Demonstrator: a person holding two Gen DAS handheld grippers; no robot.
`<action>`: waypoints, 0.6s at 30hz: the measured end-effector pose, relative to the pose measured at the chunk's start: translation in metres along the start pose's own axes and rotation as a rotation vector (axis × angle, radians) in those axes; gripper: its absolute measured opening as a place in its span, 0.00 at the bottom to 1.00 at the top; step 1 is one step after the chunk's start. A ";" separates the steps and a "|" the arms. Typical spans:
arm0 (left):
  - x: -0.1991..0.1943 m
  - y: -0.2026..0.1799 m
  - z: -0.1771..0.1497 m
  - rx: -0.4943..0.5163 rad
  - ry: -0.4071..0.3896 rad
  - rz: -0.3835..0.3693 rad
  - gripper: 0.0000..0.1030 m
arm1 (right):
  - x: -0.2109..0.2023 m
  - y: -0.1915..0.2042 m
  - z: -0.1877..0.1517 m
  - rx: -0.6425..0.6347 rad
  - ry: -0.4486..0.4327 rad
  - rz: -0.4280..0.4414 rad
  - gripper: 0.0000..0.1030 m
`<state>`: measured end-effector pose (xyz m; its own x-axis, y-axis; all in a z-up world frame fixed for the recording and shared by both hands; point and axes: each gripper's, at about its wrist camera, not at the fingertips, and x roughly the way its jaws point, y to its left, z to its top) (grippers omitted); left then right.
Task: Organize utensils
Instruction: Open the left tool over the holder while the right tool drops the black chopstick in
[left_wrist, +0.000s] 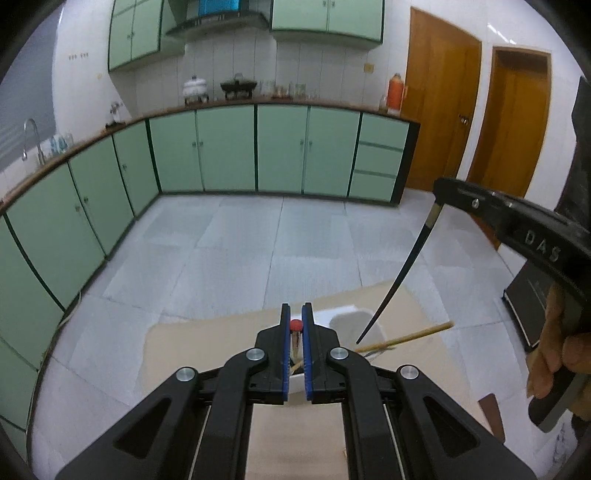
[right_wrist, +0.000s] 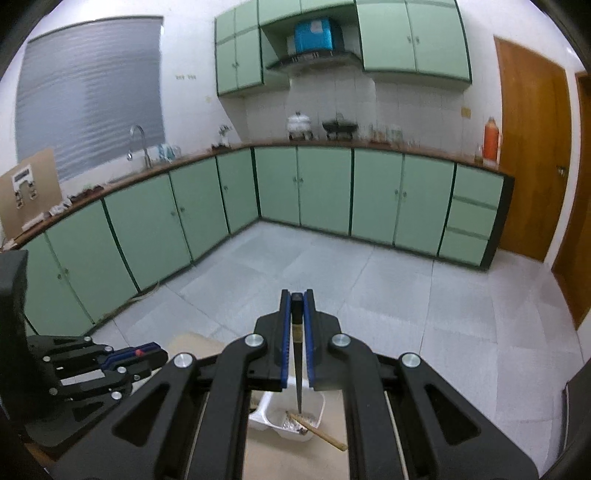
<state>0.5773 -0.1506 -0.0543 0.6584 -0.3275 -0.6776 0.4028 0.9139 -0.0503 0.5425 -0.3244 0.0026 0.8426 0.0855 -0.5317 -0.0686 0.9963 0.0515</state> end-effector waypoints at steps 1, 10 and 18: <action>0.006 0.001 -0.003 -0.003 0.011 -0.002 0.06 | 0.009 -0.002 -0.007 0.005 0.016 -0.001 0.06; -0.002 0.015 -0.015 -0.013 -0.027 0.005 0.34 | 0.001 -0.005 -0.029 0.016 0.013 0.034 0.21; -0.098 0.029 -0.074 -0.040 -0.219 0.065 0.73 | -0.106 0.003 -0.100 -0.031 -0.106 0.057 0.34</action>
<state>0.4778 -0.0739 -0.0434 0.8060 -0.3078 -0.5056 0.3326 0.9421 -0.0434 0.3996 -0.3300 -0.0256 0.8885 0.1426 -0.4362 -0.1335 0.9897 0.0516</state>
